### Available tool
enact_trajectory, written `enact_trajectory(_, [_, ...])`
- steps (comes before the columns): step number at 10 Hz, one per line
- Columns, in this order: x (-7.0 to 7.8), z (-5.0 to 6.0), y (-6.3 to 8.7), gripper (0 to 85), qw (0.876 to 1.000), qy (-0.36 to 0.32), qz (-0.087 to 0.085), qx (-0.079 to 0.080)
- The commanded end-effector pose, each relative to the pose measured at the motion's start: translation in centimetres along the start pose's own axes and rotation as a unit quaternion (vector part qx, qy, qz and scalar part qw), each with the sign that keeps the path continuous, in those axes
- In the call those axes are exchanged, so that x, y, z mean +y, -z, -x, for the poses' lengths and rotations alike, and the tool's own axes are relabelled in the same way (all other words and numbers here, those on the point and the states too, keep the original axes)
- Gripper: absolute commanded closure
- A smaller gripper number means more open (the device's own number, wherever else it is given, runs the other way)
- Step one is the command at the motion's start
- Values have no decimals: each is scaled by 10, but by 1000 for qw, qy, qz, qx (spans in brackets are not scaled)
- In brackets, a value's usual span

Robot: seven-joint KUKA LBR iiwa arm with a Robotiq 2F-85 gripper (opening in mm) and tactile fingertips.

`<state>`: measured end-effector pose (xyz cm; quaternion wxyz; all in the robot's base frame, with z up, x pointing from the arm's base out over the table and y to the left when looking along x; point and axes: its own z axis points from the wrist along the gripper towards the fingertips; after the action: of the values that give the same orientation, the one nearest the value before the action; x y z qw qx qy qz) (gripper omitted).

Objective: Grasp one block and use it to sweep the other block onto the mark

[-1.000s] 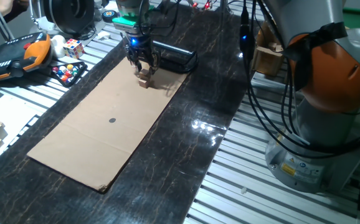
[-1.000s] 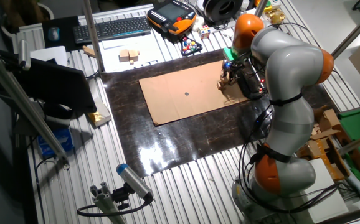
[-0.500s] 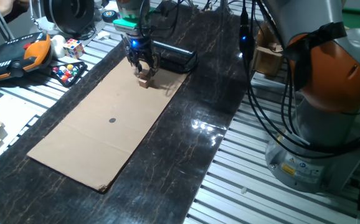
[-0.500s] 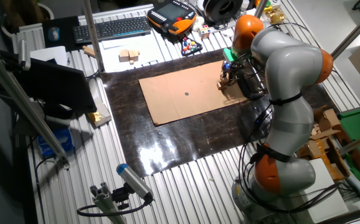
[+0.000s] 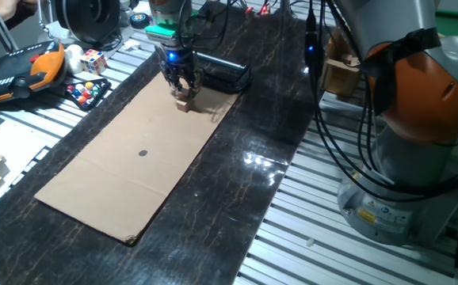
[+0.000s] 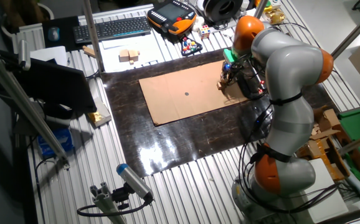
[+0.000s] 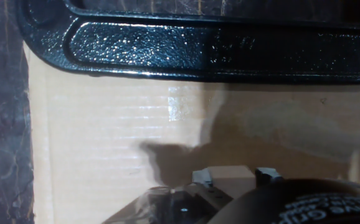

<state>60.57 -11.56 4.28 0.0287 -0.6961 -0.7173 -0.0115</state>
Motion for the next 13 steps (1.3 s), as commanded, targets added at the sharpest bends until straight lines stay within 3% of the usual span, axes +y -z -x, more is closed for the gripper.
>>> enact_trajectory(1, [0,0,0,707,1000,2,0,0])
enact_trajectory(2, [-1,0,0,840,1000,2,0,2])
enact_trajectory(6, [-7,-1,5,840,1000,-1,-6,3])
enact_trajectory(9, [-9,-3,5,840,1000,-8,-7,-7])
enact_trajectory(13, [-13,-2,1,840,1000,-7,-7,-1])
